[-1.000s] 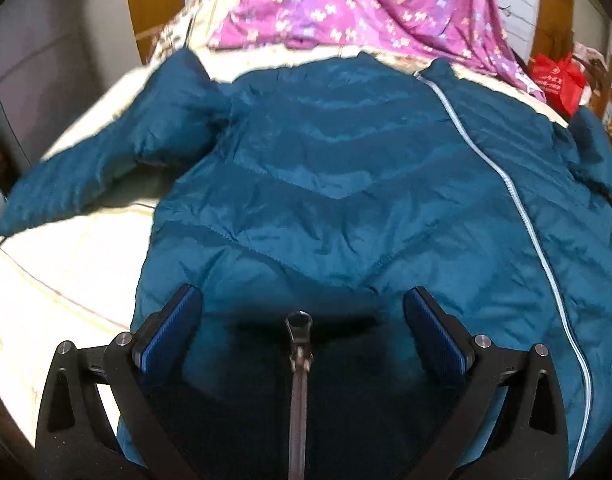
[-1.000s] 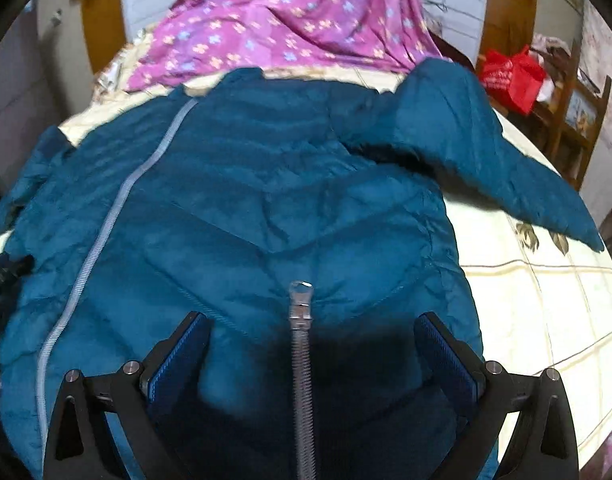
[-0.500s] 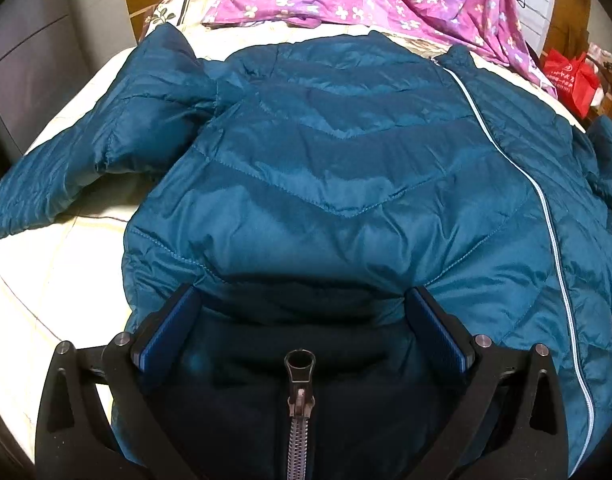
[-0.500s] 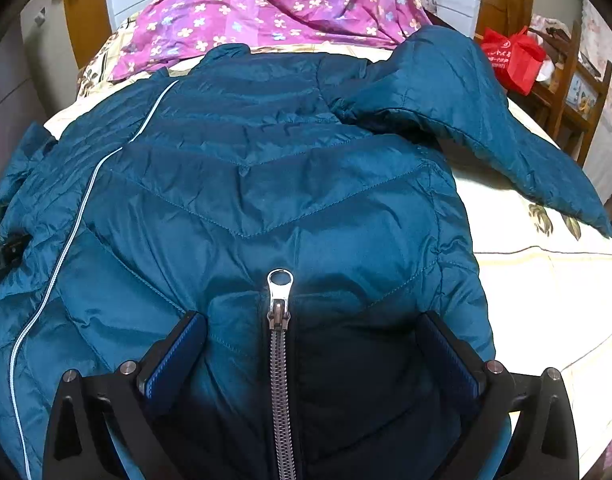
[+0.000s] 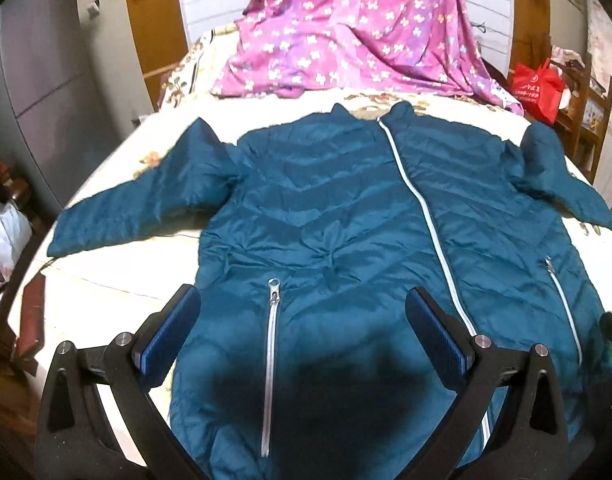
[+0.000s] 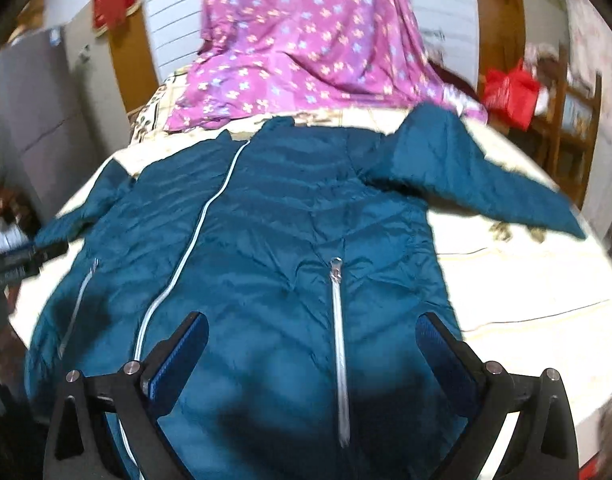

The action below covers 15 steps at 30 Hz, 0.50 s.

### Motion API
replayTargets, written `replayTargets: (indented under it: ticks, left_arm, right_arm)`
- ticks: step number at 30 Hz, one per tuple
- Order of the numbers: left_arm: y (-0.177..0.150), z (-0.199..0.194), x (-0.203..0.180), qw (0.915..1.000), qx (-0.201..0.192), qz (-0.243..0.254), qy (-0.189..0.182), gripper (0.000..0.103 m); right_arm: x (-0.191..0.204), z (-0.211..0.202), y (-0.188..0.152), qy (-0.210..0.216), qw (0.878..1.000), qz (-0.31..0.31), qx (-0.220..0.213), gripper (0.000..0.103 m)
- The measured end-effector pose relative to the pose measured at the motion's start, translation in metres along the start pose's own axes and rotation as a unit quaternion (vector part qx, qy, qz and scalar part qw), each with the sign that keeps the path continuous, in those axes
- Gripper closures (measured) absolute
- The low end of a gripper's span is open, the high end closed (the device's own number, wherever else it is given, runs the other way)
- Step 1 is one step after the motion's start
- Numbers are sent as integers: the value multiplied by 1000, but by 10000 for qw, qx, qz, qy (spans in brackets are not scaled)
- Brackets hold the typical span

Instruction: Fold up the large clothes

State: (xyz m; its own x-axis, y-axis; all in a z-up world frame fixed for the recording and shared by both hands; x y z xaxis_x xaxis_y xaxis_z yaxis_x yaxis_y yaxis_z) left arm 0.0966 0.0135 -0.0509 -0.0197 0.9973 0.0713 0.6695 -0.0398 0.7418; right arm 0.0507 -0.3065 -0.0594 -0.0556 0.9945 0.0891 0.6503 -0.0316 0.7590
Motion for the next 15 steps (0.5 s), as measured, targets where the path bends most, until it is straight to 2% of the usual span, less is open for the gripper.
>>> replayTargets:
  ticks: [7, 11, 15]
  left_arm:
    - [-1, -32, 0, 9998, -174, -36, -124, 0]
    - [0, -39, 4, 9996, -215, -108, -165, 0]
    - [1, -40, 9, 9994, -245, -189, -163, 0]
  right_arm:
    - [10, -31, -19, -269, 9980, -155, -545, 0]
    - [11, -29, -20, -243, 9984, -139, -494, 0]
    - [0, -24, -19, -128, 9988, 255, -403, 0]
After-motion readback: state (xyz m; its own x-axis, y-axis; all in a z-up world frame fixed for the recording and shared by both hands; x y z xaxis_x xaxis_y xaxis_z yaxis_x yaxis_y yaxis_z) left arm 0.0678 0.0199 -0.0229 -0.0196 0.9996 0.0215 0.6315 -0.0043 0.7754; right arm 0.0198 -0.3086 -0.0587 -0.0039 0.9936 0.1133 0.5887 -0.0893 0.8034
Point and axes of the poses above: each gripper's, at about its wrist camera, not at the fingertips, and z roughly the way its jaws point, x to its left, y to its top, the point moved 6 cm from there along z, roughly the way its jaws point, and after that the axes turned 3 degrees about -x, right-handed, at the moved point
